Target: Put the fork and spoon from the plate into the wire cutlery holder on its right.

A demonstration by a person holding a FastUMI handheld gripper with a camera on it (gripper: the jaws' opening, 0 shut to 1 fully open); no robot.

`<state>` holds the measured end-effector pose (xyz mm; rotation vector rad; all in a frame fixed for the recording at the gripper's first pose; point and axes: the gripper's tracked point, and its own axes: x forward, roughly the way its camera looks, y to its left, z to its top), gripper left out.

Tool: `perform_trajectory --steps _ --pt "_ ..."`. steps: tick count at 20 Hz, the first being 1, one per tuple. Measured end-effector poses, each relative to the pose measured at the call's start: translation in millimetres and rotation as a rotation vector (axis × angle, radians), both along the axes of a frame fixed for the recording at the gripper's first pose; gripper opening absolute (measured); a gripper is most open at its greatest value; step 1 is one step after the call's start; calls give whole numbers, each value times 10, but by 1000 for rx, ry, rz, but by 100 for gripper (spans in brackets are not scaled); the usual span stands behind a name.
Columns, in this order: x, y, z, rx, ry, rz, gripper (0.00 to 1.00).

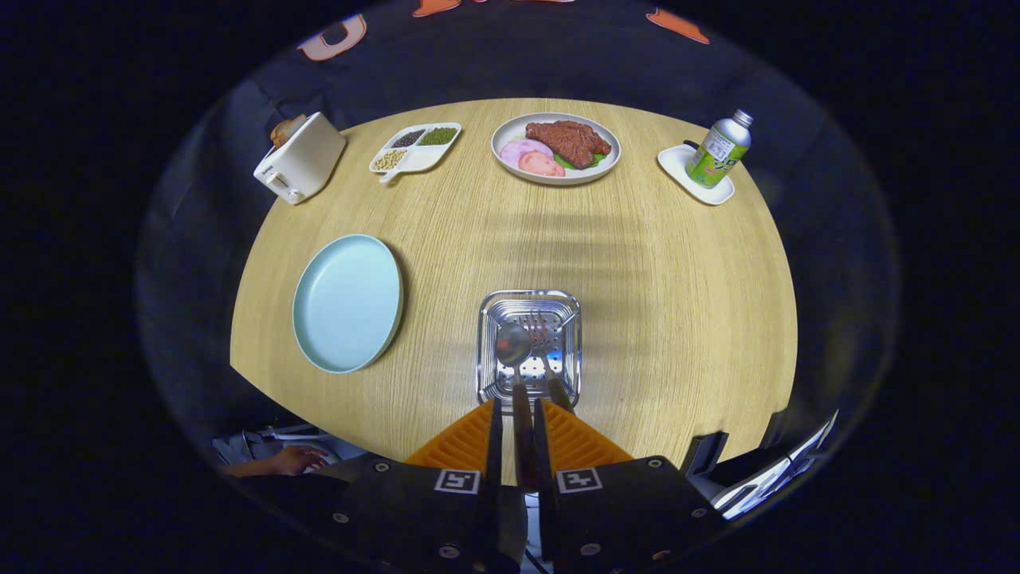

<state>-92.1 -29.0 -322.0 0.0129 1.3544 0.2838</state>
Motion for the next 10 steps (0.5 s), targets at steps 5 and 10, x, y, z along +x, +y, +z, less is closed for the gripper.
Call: perform_trajectory --steps 5,10 --pt "306 50 298 80 -154 -55 36" --pt "751 -98 951 113 -435 -147 72"
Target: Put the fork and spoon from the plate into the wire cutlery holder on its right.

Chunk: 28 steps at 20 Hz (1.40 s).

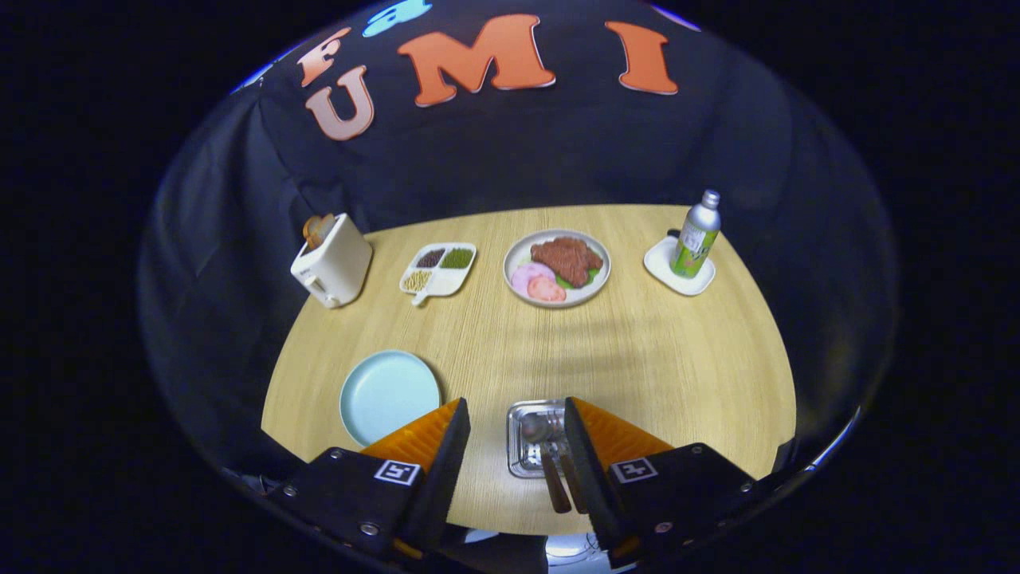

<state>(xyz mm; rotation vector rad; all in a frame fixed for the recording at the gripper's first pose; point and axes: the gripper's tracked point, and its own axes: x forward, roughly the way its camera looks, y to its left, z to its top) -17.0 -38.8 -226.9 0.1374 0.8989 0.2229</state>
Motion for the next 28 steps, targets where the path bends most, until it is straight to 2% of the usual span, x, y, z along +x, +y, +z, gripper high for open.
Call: perform_trajectory --steps 4,10,14,17,21,25,28 --pt "387 -78 658 7 -260 -79 85" --pt "607 -480 1941 -76 -650 -160 92" --pt "617 -545 2562 -122 -836 -184 94" --pt "641 -559 2677 -169 -911 -221 94" --pt "585 -589 2824 -199 -973 -232 94" --pt "577 -671 2825 -151 -970 -286 95" --pt "555 -695 2830 -116 -971 -294 95"
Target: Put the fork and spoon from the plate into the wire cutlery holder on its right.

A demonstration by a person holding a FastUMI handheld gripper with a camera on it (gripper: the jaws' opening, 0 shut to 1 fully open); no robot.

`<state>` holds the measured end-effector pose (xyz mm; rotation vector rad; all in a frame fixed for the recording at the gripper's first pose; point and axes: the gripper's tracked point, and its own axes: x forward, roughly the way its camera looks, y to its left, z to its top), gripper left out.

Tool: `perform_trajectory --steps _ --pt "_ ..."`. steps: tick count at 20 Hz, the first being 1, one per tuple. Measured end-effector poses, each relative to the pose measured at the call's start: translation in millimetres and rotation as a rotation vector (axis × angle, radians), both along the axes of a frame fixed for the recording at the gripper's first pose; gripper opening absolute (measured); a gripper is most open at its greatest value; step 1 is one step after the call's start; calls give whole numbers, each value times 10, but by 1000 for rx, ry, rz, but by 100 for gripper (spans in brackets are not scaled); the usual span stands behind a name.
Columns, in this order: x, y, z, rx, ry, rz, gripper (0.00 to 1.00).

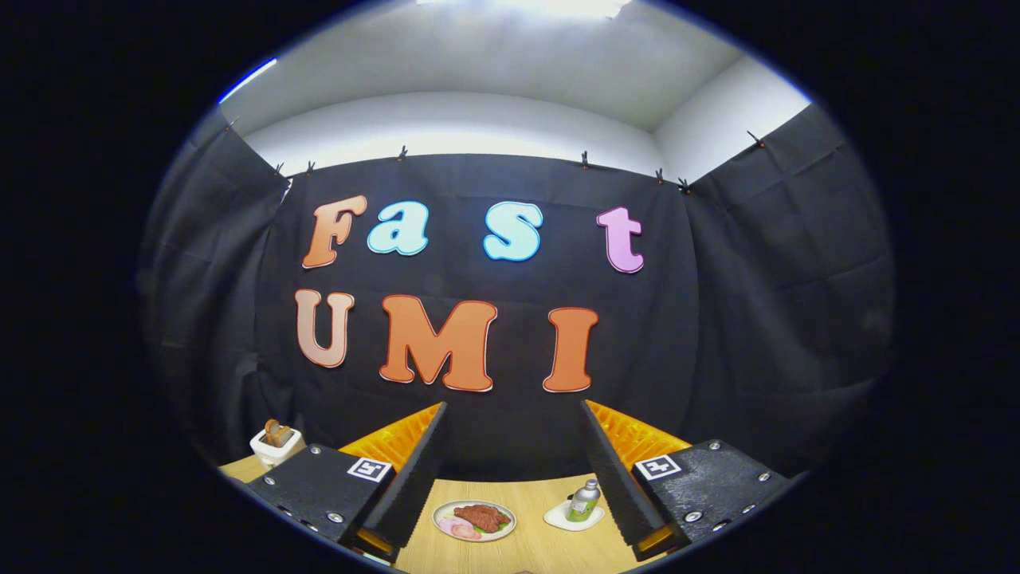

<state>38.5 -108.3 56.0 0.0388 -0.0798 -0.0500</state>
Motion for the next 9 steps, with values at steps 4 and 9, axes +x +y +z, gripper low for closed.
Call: perform_trajectory --steps 4,9 --pt "-17 29 44 7 -23 23 95" --pt "-63 161 68 -14 -32 42 95"
